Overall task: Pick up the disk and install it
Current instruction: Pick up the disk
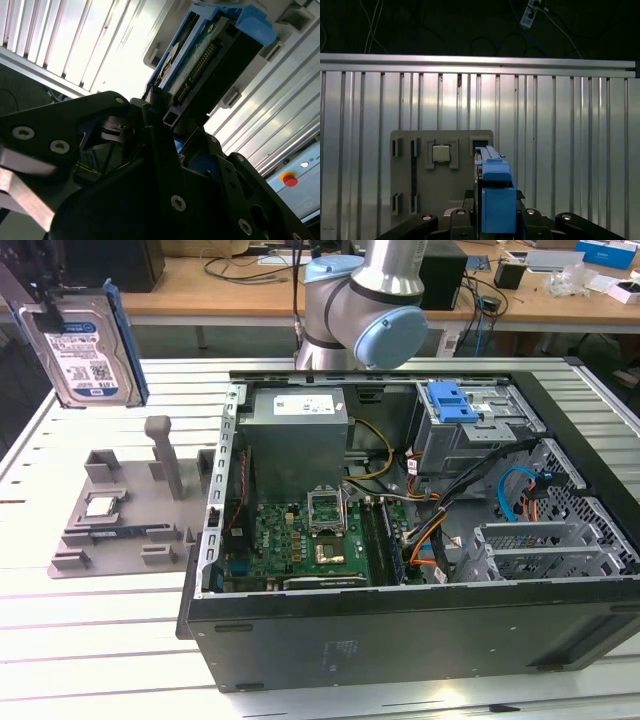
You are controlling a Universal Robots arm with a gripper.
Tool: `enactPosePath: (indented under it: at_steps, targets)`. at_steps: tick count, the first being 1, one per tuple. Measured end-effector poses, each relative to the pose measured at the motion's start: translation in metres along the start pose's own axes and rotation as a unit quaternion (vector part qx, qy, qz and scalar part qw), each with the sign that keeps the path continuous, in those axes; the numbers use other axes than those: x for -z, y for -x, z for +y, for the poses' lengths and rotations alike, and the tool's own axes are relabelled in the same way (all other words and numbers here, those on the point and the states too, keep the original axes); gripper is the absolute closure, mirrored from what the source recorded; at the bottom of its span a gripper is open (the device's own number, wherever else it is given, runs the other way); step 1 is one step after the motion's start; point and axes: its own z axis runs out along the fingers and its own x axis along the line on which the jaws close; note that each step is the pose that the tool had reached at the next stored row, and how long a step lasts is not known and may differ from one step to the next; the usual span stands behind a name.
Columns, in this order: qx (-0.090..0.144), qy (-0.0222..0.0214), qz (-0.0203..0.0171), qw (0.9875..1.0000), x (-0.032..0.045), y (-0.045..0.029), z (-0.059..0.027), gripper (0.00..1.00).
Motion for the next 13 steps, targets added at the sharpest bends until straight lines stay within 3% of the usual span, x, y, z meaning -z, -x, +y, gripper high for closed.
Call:
enactPosePath:
  at_steps: [7,13]
  targets:
    - [0.0,0.0,0.0,1.0,0.0206,0.001,0.0009,0.63]
    - [0.0,0.0,0.0,1.0,0.0321,0.0015,0.0014,0.63]
